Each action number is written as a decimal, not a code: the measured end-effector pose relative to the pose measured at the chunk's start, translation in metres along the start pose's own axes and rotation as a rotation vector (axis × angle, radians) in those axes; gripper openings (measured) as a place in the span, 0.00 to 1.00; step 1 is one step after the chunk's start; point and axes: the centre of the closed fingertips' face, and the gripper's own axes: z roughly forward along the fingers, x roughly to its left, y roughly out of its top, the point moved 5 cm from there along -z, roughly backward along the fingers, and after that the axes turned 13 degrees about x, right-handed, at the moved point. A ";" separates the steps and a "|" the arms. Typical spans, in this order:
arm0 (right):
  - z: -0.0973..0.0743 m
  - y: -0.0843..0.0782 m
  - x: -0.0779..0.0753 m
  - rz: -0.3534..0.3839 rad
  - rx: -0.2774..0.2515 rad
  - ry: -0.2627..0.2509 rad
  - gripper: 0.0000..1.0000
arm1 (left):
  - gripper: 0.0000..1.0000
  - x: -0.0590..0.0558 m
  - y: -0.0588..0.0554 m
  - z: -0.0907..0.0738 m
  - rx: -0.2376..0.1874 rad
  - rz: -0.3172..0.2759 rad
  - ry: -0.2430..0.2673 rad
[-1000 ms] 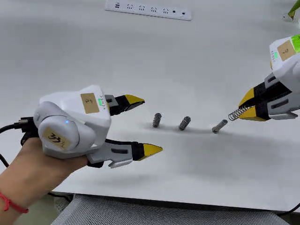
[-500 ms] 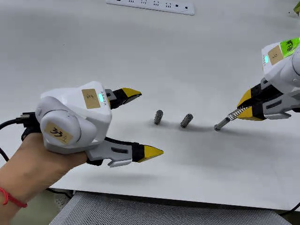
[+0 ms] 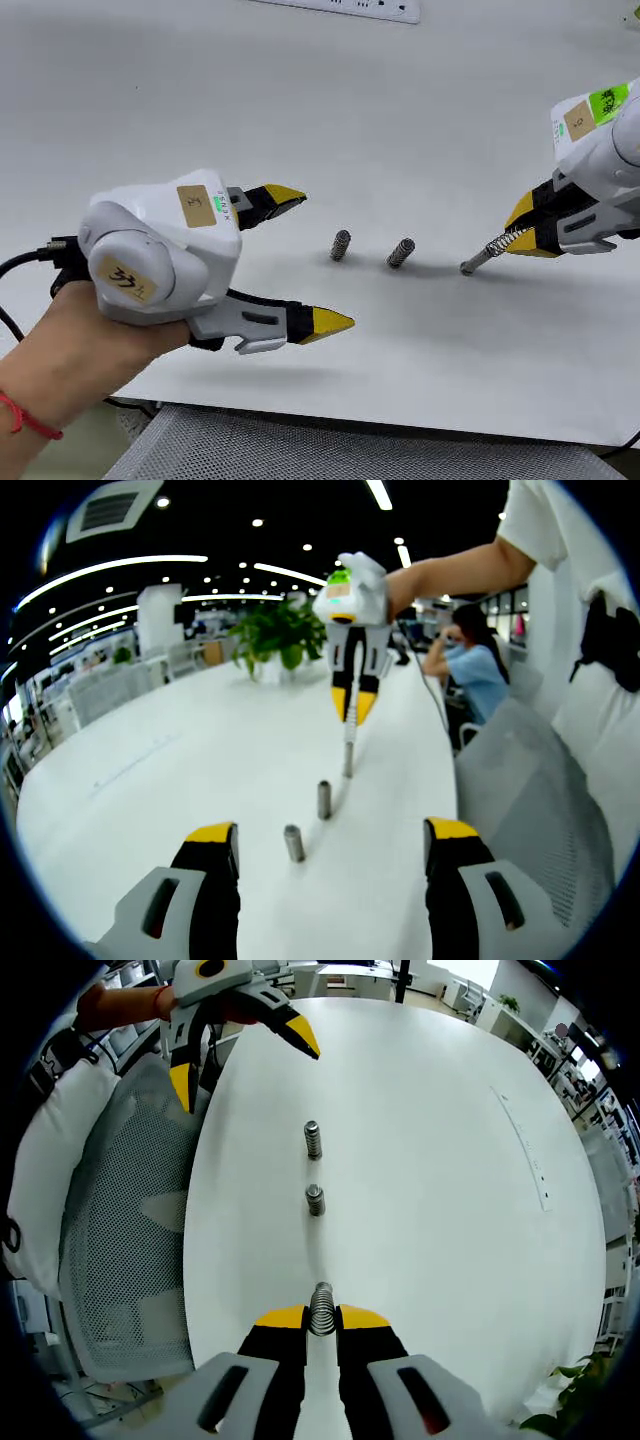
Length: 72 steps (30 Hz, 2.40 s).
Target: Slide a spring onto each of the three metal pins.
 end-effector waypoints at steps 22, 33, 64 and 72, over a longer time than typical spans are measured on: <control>0.024 0.001 -0.001 0.006 -0.002 0.009 0.12 | 0.76 -0.001 0.000 0.002 -0.011 -0.020 -0.010; 0.040 0.002 0.000 0.002 0.001 -0.003 0.12 | 0.75 -0.001 -0.001 0.001 -0.011 -0.023 -0.008; 0.048 0.006 0.007 0.028 -0.020 -0.013 0.13 | 0.75 0.001 0.000 -0.003 0.003 -0.008 -0.003; 0.035 0.002 0.004 0.103 -0.115 -0.031 0.20 | 0.76 0.000 -0.002 -0.006 0.017 0.002 0.004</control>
